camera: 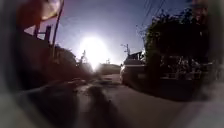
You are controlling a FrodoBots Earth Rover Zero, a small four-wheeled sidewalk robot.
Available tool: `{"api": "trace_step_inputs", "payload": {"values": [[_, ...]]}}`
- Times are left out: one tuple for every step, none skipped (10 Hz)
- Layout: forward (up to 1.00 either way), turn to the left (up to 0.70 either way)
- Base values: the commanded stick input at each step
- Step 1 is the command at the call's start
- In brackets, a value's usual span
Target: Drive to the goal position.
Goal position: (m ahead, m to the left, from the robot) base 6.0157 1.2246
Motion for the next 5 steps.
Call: {"api": "trace_step_inputs", "payload": {"values": [[1.0,0.26],[1.0,0.26],[1.0,0.24],[1.0,0.07],[1.0,0.0]]}}
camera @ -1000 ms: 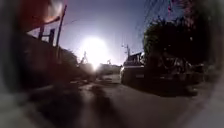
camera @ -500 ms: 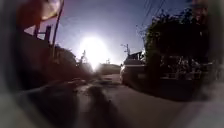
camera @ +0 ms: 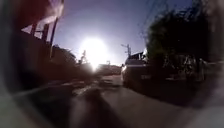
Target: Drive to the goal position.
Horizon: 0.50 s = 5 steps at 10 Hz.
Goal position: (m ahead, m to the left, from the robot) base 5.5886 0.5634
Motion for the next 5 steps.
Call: {"api": "trace_step_inputs", "payload": {"values": [[1.0,0.0],[1.0,0.0],[1.0,0.0],[1.0,0.0],[1.0,0.0]]}}
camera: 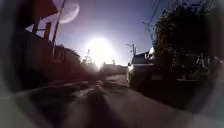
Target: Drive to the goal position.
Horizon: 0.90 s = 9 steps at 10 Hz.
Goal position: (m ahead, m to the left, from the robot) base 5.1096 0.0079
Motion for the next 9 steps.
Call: {"api": "trace_step_inputs", "payload": {"values": [[1.0,0.0],[1.0,0.0],[1.0,0.0],[1.0,0.0],[1.0,0.0],[1.0,0.0],[1.0,0.0],[1.0,0.0],[1.0,0.01]]}}
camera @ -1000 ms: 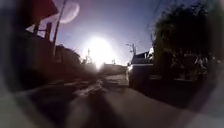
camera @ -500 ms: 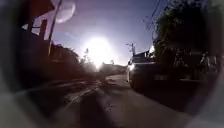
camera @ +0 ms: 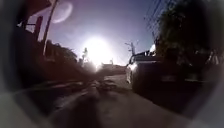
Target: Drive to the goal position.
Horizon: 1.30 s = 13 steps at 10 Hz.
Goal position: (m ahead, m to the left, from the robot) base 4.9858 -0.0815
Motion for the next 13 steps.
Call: {"api": "trace_step_inputs", "payload": {"values": [[1.0,0.08],[1.0,0.23],[1.0,0.2],[1.0,0.06],[1.0,0.0],[1.0,0.0],[1.0,0.0],[1.0,0.02],[1.0,0.03],[1.0,0.01],[1.0,0.0],[1.0,0.0],[1.0,0.0]]}}
